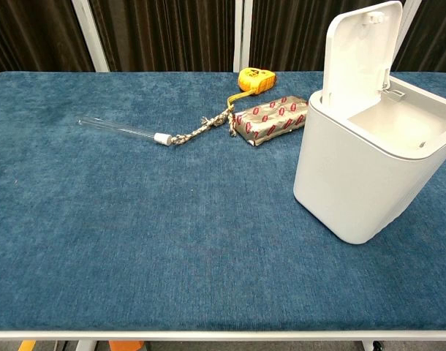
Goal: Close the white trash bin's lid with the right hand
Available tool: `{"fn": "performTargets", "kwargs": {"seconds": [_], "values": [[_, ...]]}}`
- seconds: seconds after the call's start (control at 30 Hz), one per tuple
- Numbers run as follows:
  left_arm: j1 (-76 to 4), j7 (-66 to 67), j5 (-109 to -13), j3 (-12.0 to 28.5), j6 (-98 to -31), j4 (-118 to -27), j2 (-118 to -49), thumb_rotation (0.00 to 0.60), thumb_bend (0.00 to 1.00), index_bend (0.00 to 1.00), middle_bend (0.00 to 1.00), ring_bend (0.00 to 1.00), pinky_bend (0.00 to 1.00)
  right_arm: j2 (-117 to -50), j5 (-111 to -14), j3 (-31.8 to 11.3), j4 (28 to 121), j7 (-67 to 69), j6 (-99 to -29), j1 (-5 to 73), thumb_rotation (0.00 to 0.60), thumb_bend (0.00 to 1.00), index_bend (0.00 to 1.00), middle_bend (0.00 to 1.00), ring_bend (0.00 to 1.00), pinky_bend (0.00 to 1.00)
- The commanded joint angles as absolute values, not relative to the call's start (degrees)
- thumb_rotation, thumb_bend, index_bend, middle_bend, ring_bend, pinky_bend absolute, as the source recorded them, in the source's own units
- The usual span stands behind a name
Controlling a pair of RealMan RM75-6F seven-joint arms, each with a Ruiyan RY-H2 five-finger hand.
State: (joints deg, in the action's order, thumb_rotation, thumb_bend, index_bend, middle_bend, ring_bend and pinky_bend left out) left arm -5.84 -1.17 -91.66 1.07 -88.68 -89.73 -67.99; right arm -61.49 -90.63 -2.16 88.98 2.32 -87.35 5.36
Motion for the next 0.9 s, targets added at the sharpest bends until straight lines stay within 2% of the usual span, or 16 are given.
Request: {"fn": "performTargets", "kwargs": {"seconds": [0.03,0.33,0.4,0.53,0.6,0.67,0.9], "values": [[-5.80,-1.09,-91.70,0.94,-88.61,-89.65,-68.04,0.600,0.00,0.11,0.11,0.02,0.15,-61.48,-91.01,-1.99,89.15,2.09,-86.97,5.58,0.600,0.22,0.00,0.00,0.00,0.00],[-6.24,-0.79,-91.66,1.01,-87.87,-89.61,-68.26,0.600,0.00,0.11,0.11,0.02,0.15,-58.39,-93.77,-2.54,93.97,1.77,-85.83,7.72,0.600,0.23,0.00,0.00,0.00,0.00],[-6.31,-0.70,-91.78,0.97,-87.79,-89.49,-68.19,0.600,0.00,0.11,0.11,0.02,0.15,-57.08,-95.00,-2.89,95.98,1.16,-85.41,8.70,0.600,0.32,0.00,0.00,0.00,0.00],[-6.21,-1.12,-91.53,1.00,-87.85,-89.14,-68.38,0.600,0.00,0.11,0.11,0.02,0.15,-54.00,-97.46,-3.98,101.24,-0.73,-83.04,11.71,0.600,0.80,0.00,0.00,0.00,0.00],[-6.12,-1.27,-91.47,0.98,-87.95,-88.96,-68.50,0.600,0.00,0.11,0.11,0.02,0.15,-52.62,-97.76,-4.52,104.27,-0.75,-80.50,13.68,0.600,0.95,0.00,0.00,0.00,0.00],[-6.09,-1.43,-91.39,0.96,-87.93,-88.74,-68.59,0.600,0.00,0.10,0.11,0.02,0.15,-51.52,-97.79,-5.26,106.74,-0.80,-78.02,15.68,0.600,1.00,0.00,0.00,0.00,0.00],[-6.14,-1.63,-91.20,0.86,-87.54,-88.62,-68.52,0.600,0.00,0.11,0.11,0.02,0.15,-49.06,-93.43,-9.67,114.48,-4.98,-67.03,24.19,0.600,1.00,0.00,0.00,0.00,0.00]]}}
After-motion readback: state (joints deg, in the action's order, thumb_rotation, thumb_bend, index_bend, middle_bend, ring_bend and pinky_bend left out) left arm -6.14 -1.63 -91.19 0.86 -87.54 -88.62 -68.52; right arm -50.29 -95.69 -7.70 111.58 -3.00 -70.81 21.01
